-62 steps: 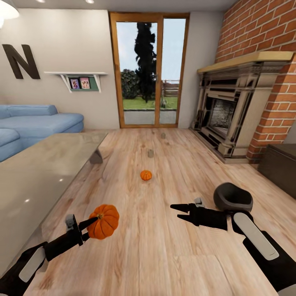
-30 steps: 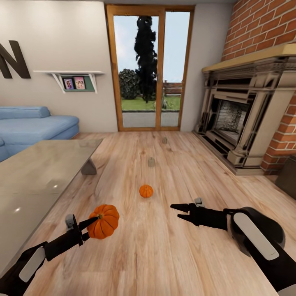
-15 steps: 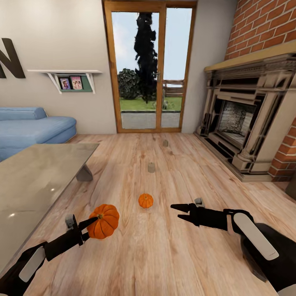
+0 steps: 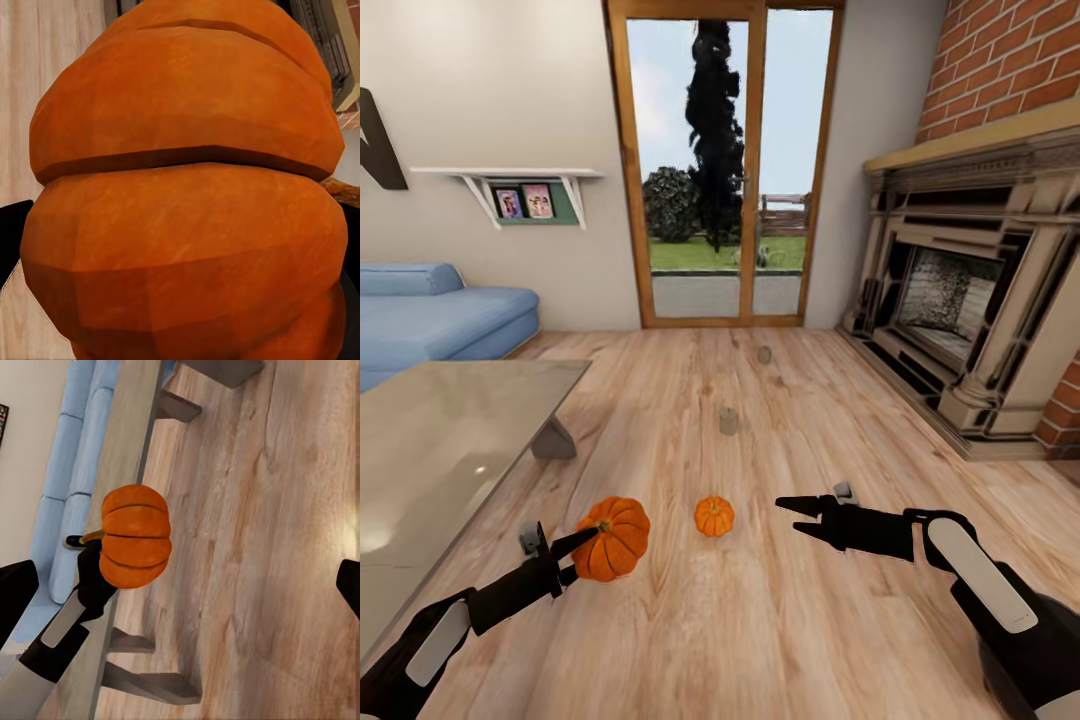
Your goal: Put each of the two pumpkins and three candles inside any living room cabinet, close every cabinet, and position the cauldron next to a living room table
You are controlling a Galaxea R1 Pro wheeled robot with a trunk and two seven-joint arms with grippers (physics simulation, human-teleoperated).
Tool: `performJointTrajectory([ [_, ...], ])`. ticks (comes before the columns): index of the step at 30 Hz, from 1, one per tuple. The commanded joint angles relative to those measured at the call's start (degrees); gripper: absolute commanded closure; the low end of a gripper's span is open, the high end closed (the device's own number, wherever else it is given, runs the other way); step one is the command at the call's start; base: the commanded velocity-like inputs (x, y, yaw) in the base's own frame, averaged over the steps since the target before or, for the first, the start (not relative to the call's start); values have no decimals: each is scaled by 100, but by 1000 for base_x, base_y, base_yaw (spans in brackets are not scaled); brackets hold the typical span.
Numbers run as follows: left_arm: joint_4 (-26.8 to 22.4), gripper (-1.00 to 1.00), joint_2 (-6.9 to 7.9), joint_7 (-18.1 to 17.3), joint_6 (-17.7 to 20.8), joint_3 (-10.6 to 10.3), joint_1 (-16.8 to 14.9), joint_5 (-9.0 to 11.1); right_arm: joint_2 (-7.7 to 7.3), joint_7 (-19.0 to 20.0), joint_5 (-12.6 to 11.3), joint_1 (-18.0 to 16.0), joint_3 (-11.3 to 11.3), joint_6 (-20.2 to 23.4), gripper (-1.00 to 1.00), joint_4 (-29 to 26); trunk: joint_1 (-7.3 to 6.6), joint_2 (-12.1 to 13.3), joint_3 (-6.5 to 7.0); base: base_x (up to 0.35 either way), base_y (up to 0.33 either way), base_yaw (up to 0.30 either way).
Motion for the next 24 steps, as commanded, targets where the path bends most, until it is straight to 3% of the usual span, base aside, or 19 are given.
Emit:
performJointTrajectory([
  [1,-3,100,0,-7,63,5,-5,62,-4,55,106,-5,3,-4,-100,11,2,-2,-5,342,0,0],
  [6,-3,100,0,-10,60,7,-6,62,-4,50,560,-5,-14,-18,-100,18,2,-2,-5,342,0,0],
  [14,-3,100,0,-13,65,13,-3,62,-2,-32,686,-5,-32,-58,-100,81,2,-2,-5,342,0,0],
  [19,-9,100,0,-27,62,14,-3,62,4,-570,994,-5,-35,-63,-100,246,2,-2,-5,342,0,0],
  [24,-54,100,14,-87,66,22,-7,73,7,-1374,1113,-5,-34,-140,-100,375,2,-2,-5,342,0,0],
])
